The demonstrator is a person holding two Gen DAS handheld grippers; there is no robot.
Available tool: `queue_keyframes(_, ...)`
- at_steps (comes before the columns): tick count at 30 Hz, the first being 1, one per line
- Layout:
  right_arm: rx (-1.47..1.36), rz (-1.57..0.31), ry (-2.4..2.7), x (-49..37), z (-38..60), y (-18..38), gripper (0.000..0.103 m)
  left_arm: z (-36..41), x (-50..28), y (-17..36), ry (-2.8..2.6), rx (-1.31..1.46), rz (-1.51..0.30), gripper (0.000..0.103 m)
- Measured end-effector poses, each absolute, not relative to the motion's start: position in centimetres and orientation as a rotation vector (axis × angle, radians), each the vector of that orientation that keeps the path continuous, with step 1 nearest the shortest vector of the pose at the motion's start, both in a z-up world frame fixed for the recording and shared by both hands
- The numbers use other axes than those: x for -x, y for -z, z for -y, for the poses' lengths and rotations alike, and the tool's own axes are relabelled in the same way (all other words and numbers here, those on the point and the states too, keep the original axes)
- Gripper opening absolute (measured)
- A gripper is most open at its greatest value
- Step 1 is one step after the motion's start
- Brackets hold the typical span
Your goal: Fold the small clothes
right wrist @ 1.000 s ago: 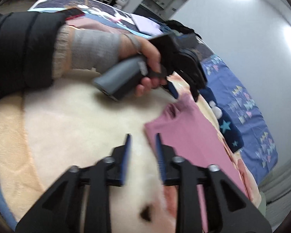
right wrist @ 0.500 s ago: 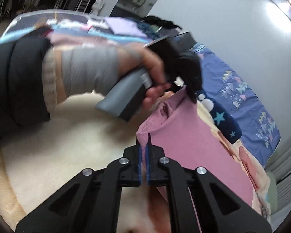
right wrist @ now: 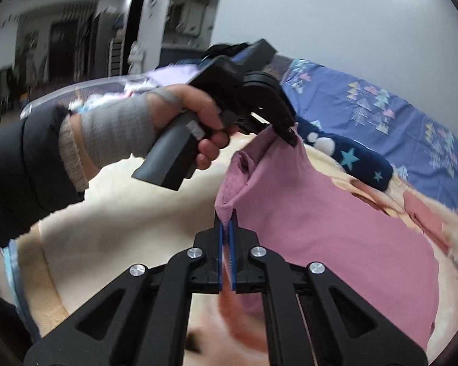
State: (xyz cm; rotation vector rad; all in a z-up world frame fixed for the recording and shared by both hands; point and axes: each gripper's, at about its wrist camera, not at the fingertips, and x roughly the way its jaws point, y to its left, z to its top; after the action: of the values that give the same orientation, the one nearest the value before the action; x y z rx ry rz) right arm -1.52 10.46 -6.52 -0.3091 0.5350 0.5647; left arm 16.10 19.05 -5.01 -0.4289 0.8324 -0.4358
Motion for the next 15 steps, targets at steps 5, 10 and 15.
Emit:
queue_keyframes(5,0.114,-0.488,-0.49,1.8,-4.1,4.9,0.003,-12.3,-16.7,2.5,0.431,0.292,-0.826,0.011)
queue_keyframes(10,-0.057,-0.506,-0.438,1.5,2.1,4.8,0.003,-5.3,-17.5,1.0,0.441,0.191,-0.828,0.011)
queue_keyframes(15,-0.16,-0.507,-0.374,2.0,7.5,5.0,0.003,1.3,-18.3,0.8,0.455,0.105,-0.852,0.011)
